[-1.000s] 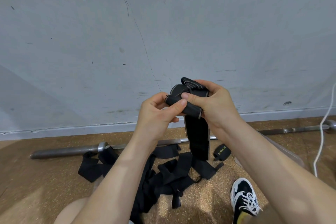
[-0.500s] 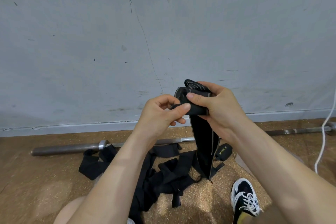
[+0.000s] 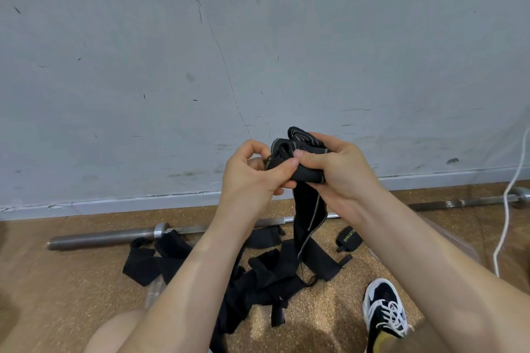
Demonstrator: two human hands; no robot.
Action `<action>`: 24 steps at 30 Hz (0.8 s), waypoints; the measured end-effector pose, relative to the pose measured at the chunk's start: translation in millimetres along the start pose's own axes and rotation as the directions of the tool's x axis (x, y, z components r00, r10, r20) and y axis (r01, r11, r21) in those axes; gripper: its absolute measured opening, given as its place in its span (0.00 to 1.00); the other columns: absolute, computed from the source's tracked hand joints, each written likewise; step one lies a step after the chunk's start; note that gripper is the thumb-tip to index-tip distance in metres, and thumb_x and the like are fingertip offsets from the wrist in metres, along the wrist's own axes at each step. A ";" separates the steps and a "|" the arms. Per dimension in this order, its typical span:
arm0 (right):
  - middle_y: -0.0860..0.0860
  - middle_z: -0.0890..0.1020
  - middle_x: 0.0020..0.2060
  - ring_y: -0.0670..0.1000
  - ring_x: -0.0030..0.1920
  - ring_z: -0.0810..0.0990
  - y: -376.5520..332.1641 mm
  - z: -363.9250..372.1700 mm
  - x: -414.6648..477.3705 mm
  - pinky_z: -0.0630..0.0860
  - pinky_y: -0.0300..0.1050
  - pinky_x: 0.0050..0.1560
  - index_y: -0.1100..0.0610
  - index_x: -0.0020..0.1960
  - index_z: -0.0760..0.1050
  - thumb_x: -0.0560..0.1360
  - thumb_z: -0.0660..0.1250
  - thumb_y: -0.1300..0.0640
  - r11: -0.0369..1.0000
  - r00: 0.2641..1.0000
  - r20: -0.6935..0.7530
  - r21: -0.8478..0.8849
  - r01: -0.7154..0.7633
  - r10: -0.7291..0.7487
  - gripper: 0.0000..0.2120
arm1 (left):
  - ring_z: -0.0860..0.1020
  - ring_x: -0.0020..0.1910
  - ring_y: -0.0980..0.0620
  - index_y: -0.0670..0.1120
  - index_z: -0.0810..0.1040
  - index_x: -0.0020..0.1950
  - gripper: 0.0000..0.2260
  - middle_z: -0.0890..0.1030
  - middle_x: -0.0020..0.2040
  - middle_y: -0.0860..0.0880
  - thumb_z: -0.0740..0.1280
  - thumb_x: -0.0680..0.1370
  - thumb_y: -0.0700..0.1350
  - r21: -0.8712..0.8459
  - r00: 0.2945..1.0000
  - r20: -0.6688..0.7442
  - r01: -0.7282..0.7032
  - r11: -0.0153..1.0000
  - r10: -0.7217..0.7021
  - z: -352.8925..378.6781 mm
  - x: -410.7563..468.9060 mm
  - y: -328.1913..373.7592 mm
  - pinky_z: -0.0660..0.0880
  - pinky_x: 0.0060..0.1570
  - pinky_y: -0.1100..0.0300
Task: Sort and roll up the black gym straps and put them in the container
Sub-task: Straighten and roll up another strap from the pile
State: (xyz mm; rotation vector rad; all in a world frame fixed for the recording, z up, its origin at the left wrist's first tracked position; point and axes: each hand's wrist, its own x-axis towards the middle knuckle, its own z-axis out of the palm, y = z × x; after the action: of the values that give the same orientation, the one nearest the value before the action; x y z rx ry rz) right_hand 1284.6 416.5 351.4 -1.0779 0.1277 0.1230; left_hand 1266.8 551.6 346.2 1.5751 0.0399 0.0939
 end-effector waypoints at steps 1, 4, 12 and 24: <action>0.56 0.84 0.41 0.54 0.42 0.84 0.2 -0.1 0.1 0.83 0.48 0.47 0.62 0.52 0.79 0.74 0.66 0.75 1.000 1.000 0.000 0.025 -0.007 0.007 0.12 | 0.82 0.30 0.51 0.47 0.69 0.43 0.13 0.81 0.40 0.40 0.75 0.74 0.40 -0.001 1.000 -0.004 -0.017 1.000 0.017 0.3 -0.6 0.7 0.75 0.31 0.63; 0.58 0.84 0.43 0.54 0.42 0.85 1.2 0.4 -0.7 0.83 0.46 0.45 0.66 0.58 0.78 0.74 0.65 0.75 0.999 1.000 0.016 0.047 -0.022 0.021 0.14 | 0.77 0.26 0.52 0.50 0.70 0.47 0.12 0.79 0.38 0.43 0.71 0.76 0.37 -0.002 0.999 0.036 -0.037 0.999 0.037 -2.1 -0.5 2.6 0.74 0.30 0.62; 0.63 0.82 0.55 0.55 0.46 0.84 1.1 3.4 -3.3 0.82 0.45 0.44 0.62 0.65 0.76 0.74 0.63 0.77 0.996 0.987 0.139 -0.068 -0.065 0.074 0.22 | 0.61 0.18 0.56 0.51 0.75 0.46 0.15 0.73 0.31 0.49 0.61 0.79 0.30 -0.124 0.953 0.298 0.091 0.988 -0.051 -22.3 5.9 7.8 0.56 0.19 0.66; 0.52 0.86 0.43 0.53 0.46 0.85 -3.3 5.6 -11.6 0.82 0.49 0.53 0.56 0.53 0.81 0.70 0.71 0.75 0.961 0.961 0.274 -0.273 0.039 0.038 0.18 | 0.58 0.20 0.56 0.51 0.75 0.43 0.16 0.69 0.27 0.54 0.59 0.77 0.30 0.077 0.962 0.272 0.007 0.997 -0.028 -30.7 -3.0 14.1 0.57 0.18 0.66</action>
State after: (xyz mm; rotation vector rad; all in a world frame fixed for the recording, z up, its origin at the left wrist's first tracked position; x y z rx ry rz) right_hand 1273.9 419.4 358.8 -1.3275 -0.1474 0.2970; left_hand 1260.7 581.8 360.4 1.6499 -0.1611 -0.1411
